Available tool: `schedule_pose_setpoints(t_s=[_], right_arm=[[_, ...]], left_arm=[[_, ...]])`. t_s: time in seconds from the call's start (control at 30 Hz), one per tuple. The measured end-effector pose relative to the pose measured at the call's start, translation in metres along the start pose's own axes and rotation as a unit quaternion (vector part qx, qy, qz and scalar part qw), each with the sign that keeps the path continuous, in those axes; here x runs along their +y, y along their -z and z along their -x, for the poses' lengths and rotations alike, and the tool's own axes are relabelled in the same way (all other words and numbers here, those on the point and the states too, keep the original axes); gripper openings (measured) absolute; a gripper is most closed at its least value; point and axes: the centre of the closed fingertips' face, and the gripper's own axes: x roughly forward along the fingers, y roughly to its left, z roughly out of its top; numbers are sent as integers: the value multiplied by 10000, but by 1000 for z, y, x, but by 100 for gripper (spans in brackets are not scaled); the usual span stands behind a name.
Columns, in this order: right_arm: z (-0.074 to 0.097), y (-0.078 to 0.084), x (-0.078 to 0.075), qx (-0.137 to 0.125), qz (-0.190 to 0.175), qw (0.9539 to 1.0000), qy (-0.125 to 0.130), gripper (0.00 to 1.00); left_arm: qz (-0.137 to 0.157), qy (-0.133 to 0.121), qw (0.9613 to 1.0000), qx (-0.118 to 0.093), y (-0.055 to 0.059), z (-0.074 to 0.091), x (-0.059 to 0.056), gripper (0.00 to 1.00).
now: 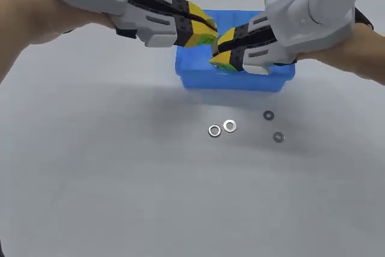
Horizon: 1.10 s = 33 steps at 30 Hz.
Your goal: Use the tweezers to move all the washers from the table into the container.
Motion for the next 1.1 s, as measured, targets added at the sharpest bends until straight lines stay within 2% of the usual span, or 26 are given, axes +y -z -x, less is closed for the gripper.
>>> schedule_pose_setpoints(t_s=[0.1,0.33,0.6,0.9,1.1], right_arm=[[1,-1,0,-33,-36,10000,3,10],[3,-3,0,-3,62,10000,51,12],[14,-19,2,-81,266,9995,145,12],[44,-53,19,-398,543,9976,181,11],[55,-63,32,-431,657,9968,161,10]], left_arm=[[13,-14,10000,-13,-1,0,5,7],[-66,-36,10000,35,0,0,3,7],[-193,-40,9998,-14,-16,10,-7,7],[-374,-48,9991,-196,-49,32,-34,7],[-466,-31,9986,-242,-64,40,-55,7]])
